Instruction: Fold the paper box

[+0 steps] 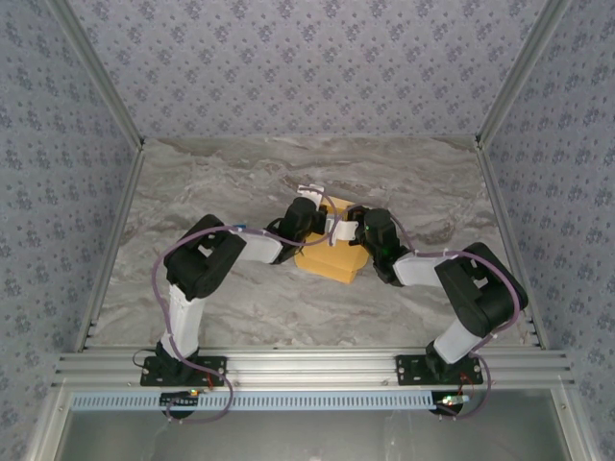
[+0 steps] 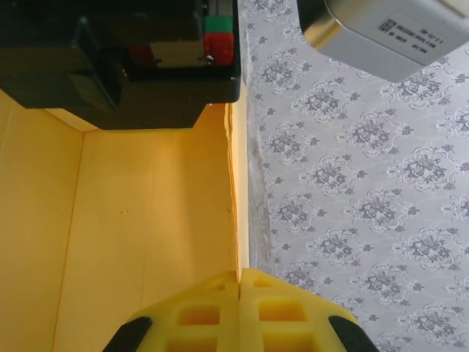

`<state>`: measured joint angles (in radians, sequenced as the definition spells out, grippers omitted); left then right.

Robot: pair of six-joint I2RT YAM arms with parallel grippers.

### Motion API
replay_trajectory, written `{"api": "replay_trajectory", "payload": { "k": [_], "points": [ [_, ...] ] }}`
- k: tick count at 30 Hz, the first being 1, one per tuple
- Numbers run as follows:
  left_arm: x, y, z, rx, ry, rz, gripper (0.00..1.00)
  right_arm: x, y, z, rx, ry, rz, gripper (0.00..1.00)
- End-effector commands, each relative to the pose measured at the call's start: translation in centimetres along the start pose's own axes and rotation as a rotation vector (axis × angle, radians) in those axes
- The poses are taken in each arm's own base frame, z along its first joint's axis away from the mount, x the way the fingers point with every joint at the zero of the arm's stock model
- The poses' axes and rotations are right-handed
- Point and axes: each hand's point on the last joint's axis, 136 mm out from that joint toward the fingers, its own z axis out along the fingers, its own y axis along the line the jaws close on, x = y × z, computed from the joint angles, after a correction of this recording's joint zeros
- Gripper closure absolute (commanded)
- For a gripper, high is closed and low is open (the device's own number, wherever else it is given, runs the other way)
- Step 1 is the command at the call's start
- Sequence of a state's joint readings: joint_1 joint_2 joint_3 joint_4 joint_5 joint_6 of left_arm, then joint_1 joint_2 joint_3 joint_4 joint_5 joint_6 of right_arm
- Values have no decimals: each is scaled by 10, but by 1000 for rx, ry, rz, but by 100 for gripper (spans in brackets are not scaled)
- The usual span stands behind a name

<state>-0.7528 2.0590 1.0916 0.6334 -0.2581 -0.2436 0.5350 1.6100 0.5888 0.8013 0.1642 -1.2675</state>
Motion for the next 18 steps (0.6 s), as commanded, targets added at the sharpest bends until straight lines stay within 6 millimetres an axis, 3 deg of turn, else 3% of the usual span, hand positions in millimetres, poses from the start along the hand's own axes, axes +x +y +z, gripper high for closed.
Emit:
{"api": "replay_trajectory", "payload": {
  "k": [1,5,8,12,16,18],
  "points": [
    [-25,5,-6,6,-62,-42,100,10,19,-2,-72,39,25,100],
    [-25,10,-9,-6,-60,-41,100,9,14,-3,-61,37,50,100],
    [-24,14,-13,-23,-60,-39,100,7,10,-4,-52,30,85,93],
    [-25,21,-19,-47,-64,-38,100,0,6,-7,-50,13,158,73],
    [-24,26,-24,-58,-60,-38,100,-6,4,-10,-49,6,229,38],
    [-23,28,-27,-64,-57,-35,100,-10,2,-12,-45,-3,260,32]
  ]
}}
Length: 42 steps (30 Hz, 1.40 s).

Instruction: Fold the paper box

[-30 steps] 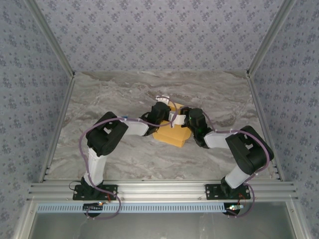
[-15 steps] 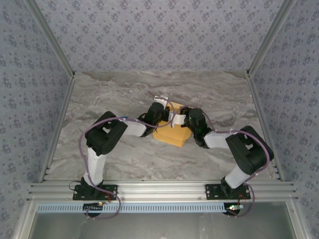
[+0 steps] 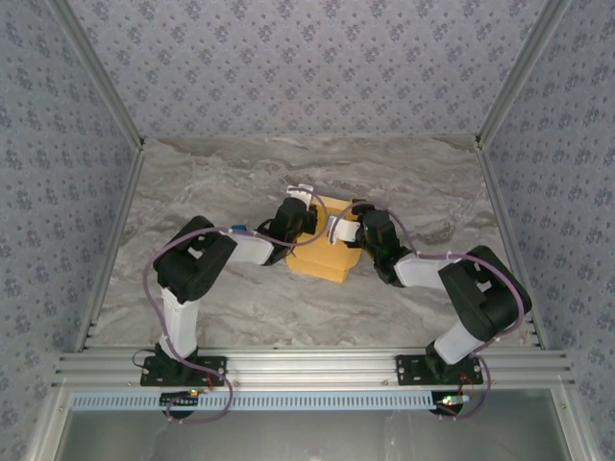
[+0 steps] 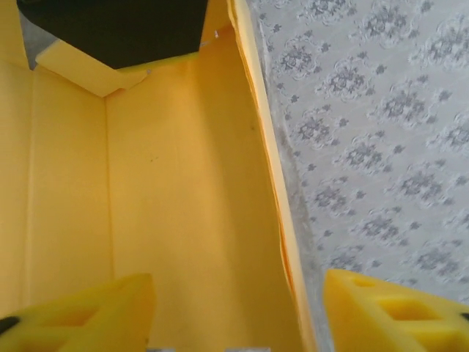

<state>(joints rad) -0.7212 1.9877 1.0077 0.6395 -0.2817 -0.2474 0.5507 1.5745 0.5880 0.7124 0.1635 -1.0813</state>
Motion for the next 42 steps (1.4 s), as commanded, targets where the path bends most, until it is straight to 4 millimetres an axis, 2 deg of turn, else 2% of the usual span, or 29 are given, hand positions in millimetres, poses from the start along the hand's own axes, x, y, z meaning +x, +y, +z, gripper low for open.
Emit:
{"api": "replay_trajectory", "payload": {
  "k": [1,8,13,17,21,25,32,37,42],
  "points": [
    [-23,3,-12,-17,-54,-22,100,-11,-8,-8,12,-22,106,30],
    [-24,15,-21,-73,-41,-18,100,-37,-27,-34,-9,-76,337,22],
    [-23,24,-26,-120,-9,-15,100,-34,-60,-70,4,-14,607,21],
    [-20,28,-30,-134,5,-25,100,-23,-83,-98,25,66,860,20],
    [-16,31,-33,-146,13,-36,100,-33,-80,-111,-79,71,969,18],
    [-16,33,-36,-154,8,-43,100,-45,-76,-106,-156,63,1098,18],
    [-15,35,-39,-162,9,-47,100,-59,-55,-74,-329,151,1271,24],
    [-17,35,-40,-162,-4,-50,100,-48,-51,-50,-294,241,1348,29],
    [-19,34,-42,-161,-8,-45,100,-41,-42,-30,-286,308,1387,29]
  ]
}}
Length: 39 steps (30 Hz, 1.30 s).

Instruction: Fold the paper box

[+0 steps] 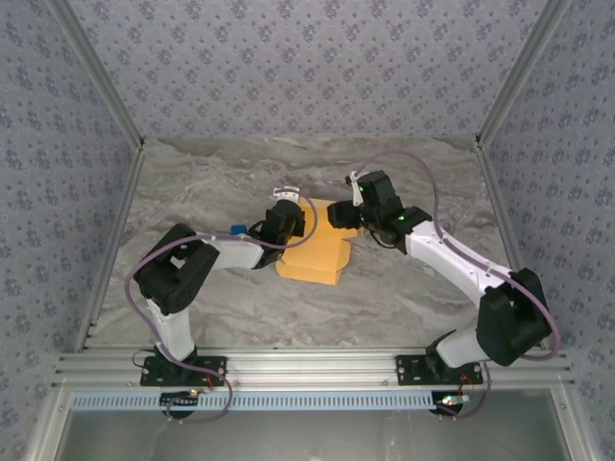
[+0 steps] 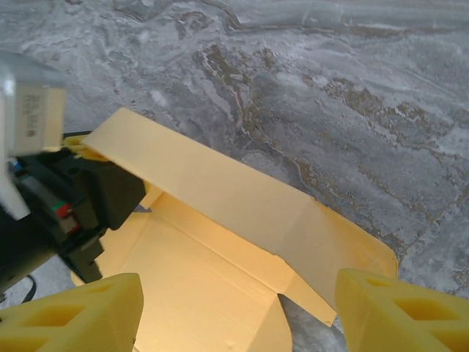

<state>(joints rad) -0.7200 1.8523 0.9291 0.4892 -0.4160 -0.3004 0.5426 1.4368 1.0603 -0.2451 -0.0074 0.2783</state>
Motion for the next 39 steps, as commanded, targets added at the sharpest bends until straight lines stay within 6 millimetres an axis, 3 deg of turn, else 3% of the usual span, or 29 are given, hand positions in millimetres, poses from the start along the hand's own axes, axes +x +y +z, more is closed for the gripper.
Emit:
{"api": "replay_trajectory", "payload": {
  "k": [1,7,18,25,32,39],
  "points": [
    [-22,1,-11,-6,-57,-29,100,-7,-6,9,30,14,83,29],
    [-22,2,-12,-11,-63,-31,100,-7,-12,29,51,43,139,28],
    [-20,1,-11,-7,-60,-33,100,-9,0,47,-24,16,296,35],
    [-21,0,-11,-6,-60,-30,100,-25,-7,39,97,42,197,38],
    [-23,-1,-11,-5,-66,-36,100,-15,1,47,61,54,283,40],
    [-27,-3,-13,0,-74,-34,100,-21,-9,40,130,9,270,37]
  ]
}}
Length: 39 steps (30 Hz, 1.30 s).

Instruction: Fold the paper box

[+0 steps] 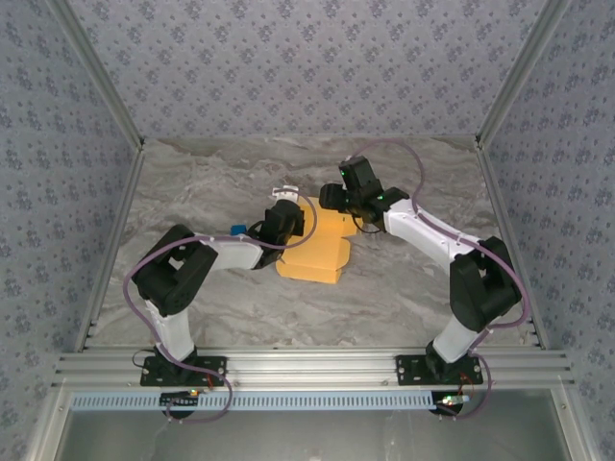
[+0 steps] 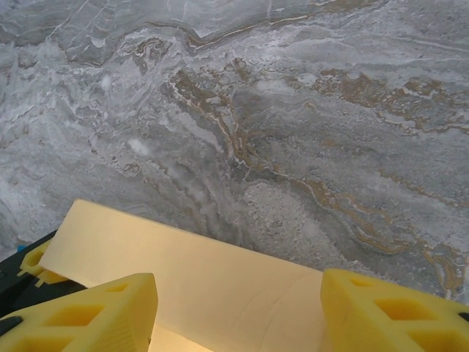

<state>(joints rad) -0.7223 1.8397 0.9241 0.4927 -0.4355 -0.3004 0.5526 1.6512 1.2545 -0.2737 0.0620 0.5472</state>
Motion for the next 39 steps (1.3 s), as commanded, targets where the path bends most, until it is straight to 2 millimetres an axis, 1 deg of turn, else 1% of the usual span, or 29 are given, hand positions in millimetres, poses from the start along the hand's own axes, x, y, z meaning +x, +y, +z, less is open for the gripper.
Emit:
{"api": "replay_trajectory", "payload": {
  "k": [1,3,11,16,21,24,25,26,31,37,39],
  "points": [
    [-23,-6,-10,16,-59,-29,100,-2,-9,-4,62,-20,6,37],
    [-23,-6,-10,15,-59,-29,100,-2,-12,-6,78,-21,-1,36],
    [-22,-7,-10,18,-58,-27,100,17,-14,-3,104,13,0,35],
    [-23,-7,-11,15,-60,-28,100,22,-19,-1,128,19,7,34],
    [-21,-7,-11,15,-58,-28,100,27,-12,3,87,30,39,34],
    [-21,-8,-11,18,-58,-27,100,24,-5,4,50,22,83,34],
    [-21,-7,-11,17,-58,-27,100,20,-2,4,32,12,100,34],
    [-21,-7,-11,16,-57,-24,100,31,-8,8,33,35,115,36],
    [-22,-7,-12,15,-60,-23,100,30,-1,10,-34,38,170,42],
    [-21,-7,-12,15,-58,-20,100,22,-1,8,-58,-2,205,54],
    [-21,-7,-12,14,-58,-19,100,19,-2,7,-59,-12,213,59]
  ]
}}
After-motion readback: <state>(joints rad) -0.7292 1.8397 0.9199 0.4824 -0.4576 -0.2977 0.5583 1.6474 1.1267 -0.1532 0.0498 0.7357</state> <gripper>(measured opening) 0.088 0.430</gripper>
